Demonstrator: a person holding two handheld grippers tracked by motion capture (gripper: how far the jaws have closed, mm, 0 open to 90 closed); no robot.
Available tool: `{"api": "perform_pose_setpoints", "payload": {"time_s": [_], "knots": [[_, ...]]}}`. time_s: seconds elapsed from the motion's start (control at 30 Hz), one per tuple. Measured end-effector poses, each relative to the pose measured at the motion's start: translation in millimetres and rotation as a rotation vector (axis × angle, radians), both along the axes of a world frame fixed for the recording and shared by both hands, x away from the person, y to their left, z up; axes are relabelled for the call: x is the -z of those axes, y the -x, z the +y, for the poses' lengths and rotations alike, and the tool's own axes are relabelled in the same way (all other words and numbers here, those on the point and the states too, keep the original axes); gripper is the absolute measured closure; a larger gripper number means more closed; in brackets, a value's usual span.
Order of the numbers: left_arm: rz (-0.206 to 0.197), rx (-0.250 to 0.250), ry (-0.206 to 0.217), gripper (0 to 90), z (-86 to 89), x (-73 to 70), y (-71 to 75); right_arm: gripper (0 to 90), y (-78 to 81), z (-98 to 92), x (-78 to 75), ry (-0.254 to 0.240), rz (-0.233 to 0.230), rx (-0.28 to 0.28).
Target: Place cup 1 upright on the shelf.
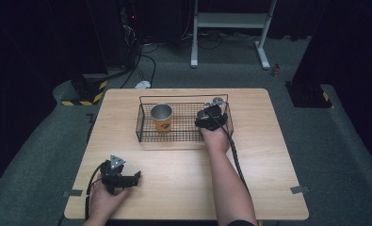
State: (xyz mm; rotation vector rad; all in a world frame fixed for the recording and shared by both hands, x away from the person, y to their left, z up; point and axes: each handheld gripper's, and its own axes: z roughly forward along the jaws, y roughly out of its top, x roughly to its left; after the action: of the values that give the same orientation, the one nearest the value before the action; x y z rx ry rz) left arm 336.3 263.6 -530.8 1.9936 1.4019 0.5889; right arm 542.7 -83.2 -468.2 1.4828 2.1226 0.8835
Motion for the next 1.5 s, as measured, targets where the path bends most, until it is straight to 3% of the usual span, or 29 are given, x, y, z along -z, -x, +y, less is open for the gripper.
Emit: {"api": "perform_pose_setpoints", "payload": {"time_s": [0.37, 1.0, 1.5], "knots": [[0.000, 0.000, 0.000, 0.0, 0.0, 0.0, 0.0, 16.5, 2.4, -4.4, -0.9, 0.015, 0.028, -0.032], [0.000, 0.000, 0.000, 0.0, 0.1, 0.0, 0.0, 10.8, 5.7, -2.4, -1.7, 0.022, 0.022, -0.038], [0.000, 0.000, 0.000, 0.0, 0.0, 0.0, 0.0, 7.0, 10.7, -4.0, -13.0, 0.003, -0.038, -0.040]]}}
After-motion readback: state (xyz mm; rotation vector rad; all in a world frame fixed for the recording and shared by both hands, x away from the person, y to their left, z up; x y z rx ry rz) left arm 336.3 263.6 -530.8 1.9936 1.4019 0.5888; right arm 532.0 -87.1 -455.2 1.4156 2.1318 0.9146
